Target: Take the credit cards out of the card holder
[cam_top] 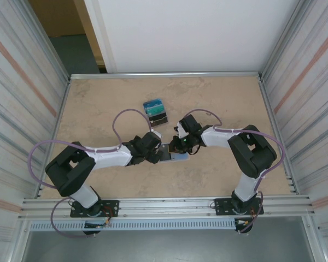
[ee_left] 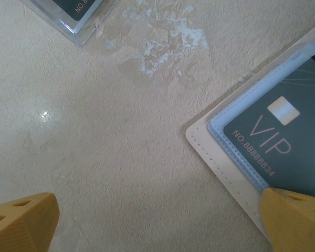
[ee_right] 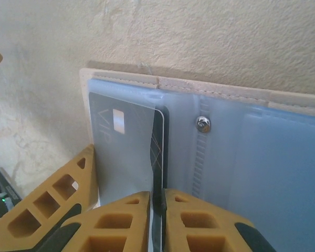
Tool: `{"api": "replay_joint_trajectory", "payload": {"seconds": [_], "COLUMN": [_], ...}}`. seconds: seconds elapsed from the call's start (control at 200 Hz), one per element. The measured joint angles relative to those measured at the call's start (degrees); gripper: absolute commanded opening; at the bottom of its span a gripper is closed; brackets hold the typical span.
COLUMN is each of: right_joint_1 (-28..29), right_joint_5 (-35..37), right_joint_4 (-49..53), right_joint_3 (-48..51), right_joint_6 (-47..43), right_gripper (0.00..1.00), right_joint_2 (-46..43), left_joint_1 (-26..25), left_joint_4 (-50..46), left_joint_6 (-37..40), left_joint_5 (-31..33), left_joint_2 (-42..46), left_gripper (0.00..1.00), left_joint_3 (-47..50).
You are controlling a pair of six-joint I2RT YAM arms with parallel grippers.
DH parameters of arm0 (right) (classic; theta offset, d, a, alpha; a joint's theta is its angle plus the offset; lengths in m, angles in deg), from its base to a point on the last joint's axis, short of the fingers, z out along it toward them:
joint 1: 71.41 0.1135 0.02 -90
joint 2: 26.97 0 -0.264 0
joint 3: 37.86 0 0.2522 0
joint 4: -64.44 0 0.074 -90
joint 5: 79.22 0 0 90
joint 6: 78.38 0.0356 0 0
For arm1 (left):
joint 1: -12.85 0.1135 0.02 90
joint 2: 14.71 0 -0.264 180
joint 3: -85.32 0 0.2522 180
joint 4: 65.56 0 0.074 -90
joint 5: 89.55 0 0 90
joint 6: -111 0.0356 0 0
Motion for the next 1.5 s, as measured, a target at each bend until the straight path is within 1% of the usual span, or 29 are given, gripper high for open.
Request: {"api": "replay_joint_trajectory", "payload": {"seconds": [0.09, 0.226, 0.291, 0.421, 0.621, 0.907, 1.498], "right_joint_1": [-0.4, -0.7, -0.8, -0.9, -1.0, -1.0, -1.2], "right_joint_5": [-0.9, -1.7, -1.9, -2.2, -1.7, 1.4, 4.5], "right_joint_4": [-1.0, -2.0, -2.4, -3.0, -2.8, 0.9, 5.6], "right_joint_3": [0.7, 1.2, 1.4, 1.5, 1.5, 1.2, -0.9], "right_joint_6": [0.1, 0.4, 0.5, 0.9, 1.0, -0.3, -1.7], "right_gripper": [0.13, 0.08, 0.07, 0.0, 0.0, 0.0, 0.0], "right_joint_2": [0.0, 0.0, 0.0, 0.0, -0.3, -1.5, -1.5], "left_joint_1": [0.0, 0.0, 0.0, 0.0, 0.0, 0.0, 0.0], "left_joint_4": [-0.1, -0.4, -0.5, -0.8, -0.8, -0.8, -0.8], "left_joint_6": [0.0, 0.0, 0.0, 0.0, 0.0, 0.0, 0.2], "left_joint_5": [0.0, 0.1, 0.2, 0.7, 1.0, 0.9, 1.0], "left_joint_2": [-0.1, -0.2, -0.3, -0.5, -0.6, -0.9, -0.9], "left_gripper": [0.99, 0.99, 0.99, 0.99, 0.99, 0.99, 0.99], "left_joint_3": [-0.1, -0.3, -0.4, -0.6, -0.8, -1.3, -1.4]}}
